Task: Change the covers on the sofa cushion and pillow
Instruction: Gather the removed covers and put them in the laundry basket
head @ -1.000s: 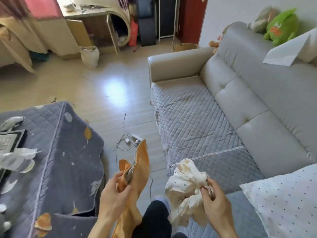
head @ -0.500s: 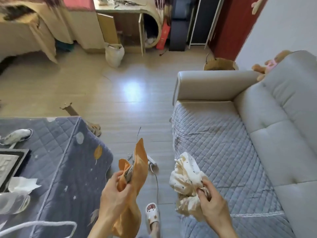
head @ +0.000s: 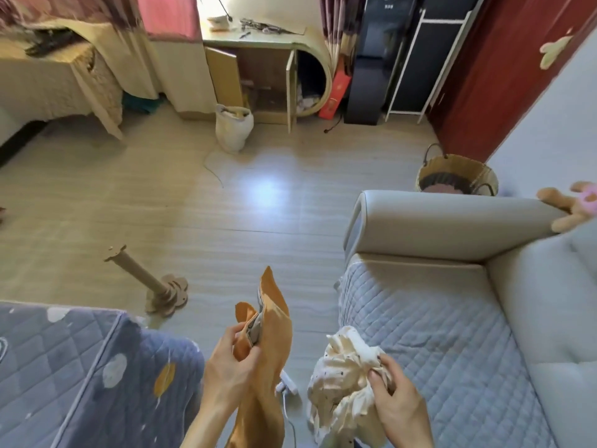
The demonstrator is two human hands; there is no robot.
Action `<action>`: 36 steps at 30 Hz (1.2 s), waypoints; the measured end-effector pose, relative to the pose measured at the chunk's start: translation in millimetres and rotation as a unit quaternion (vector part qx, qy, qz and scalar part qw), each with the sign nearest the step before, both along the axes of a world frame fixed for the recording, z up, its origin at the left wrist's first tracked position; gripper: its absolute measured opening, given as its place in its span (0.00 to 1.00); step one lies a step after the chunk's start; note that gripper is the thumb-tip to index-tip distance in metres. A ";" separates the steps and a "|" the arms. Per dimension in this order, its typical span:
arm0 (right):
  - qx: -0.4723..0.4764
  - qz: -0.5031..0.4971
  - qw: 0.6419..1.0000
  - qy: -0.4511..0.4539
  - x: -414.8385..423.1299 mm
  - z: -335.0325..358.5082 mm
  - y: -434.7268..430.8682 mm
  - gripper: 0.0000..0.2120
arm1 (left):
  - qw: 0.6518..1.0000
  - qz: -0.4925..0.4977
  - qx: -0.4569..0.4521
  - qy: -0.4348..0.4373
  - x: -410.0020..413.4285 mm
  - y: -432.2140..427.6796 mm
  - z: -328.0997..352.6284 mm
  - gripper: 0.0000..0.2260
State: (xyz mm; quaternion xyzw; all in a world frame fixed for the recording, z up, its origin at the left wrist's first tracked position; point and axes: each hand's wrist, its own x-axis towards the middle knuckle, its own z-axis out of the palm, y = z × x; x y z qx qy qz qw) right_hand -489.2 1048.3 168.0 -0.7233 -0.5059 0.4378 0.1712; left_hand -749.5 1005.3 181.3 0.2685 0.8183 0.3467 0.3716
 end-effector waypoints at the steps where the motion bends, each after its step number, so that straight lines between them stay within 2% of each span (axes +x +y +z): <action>1: -0.001 0.014 1.000 0.002 -5.5 1.5 28.8 0.13 | 1.000 0.002 0.000 0.004 -2.0 26.8 1.2 0.13; 8: 0.051 0.129 0.990 0.004 -67.8 31.8 229.3 0.10 | 0.996 0.063 0.023 0.052 -44.5 180.3 28.6 0.17; 12: 0.079 0.147 0.986 0.023 -114.3 42.0 330.5 0.14 | 0.991 0.117 0.028 0.051 -87.8 249.6 27.7 0.17; 16: 0.069 0.148 0.986 0.019 -153.5 34.2 415.1 0.13 | 0.992 0.122 0.021 0.036 -129.7 332.6 11.2 0.17; 22: 0.032 0.058 0.998 0.011 -206.2 24.8 526.6 0.14 | 0.999 0.039 -0.002 0.026 -207.7 496.9 -6.0 0.15; 26: 0.013 -0.022 0.999 -0.021 -223.7 21.5 590.3 0.11 | 0.997 -0.045 0.026 0.048 -241.5 628.4 7.8 0.16; 31: -0.010 -0.139 0.990 -0.027 -234.0 10.4 660.3 0.13 | 0.985 -0.151 0.054 0.062 -239.9 783.0 21.0 0.17; 36: -0.004 -0.225 0.974 -0.006 -218.5 -7.8 760.7 0.13 | 0.968 -0.233 0.055 0.075 -211.2 910.1 6.2 0.17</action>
